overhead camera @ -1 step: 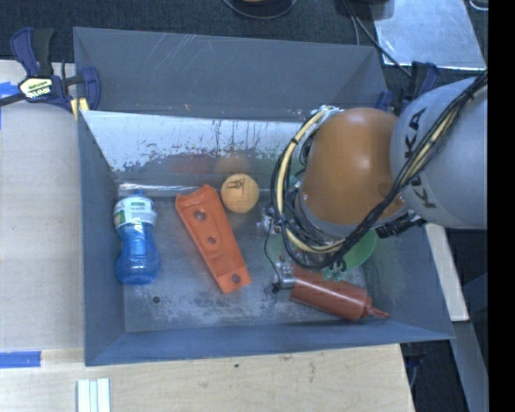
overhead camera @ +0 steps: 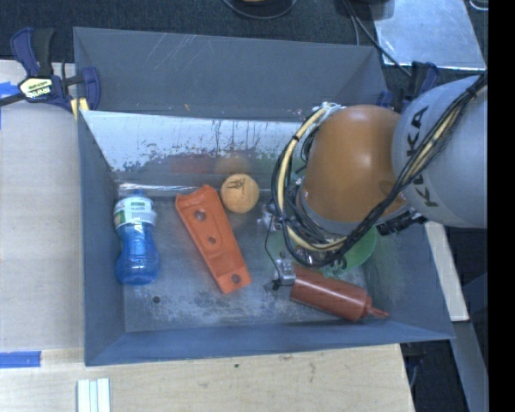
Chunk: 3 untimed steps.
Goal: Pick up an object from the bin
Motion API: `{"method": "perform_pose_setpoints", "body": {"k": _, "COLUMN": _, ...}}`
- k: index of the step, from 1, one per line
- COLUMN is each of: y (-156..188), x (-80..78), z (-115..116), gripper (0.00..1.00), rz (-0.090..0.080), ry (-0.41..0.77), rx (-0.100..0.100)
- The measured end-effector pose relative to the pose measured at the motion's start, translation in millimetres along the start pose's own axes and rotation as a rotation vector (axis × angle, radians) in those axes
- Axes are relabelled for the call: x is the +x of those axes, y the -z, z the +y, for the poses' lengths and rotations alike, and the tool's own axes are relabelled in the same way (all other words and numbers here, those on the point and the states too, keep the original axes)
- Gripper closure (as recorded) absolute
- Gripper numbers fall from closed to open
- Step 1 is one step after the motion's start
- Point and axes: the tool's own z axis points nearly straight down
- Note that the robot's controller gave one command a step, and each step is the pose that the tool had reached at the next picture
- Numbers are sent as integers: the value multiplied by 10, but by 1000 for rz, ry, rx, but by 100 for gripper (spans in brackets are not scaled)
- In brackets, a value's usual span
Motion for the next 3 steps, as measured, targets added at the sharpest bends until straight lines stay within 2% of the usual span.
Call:
{"method": "perform_pose_setpoints", "body": {"k": 1, "y": -524, "x": -729, "z": 303, "gripper": 0, "rz": 2, "ry": 196, "rx": -1}}
{"method": "perform_pose_setpoints", "body": {"k": 2, "y": -334, "x": -302, "z": 449, "gripper": 0, "rz": 0, "ry": -81, "rx": 0}}
{"method": "perform_pose_setpoints", "body": {"k": 3, "y": -226, "x": -878, "z": 972, "gripper": 0, "rz": -5, "ry": -280, "rx": -5}}
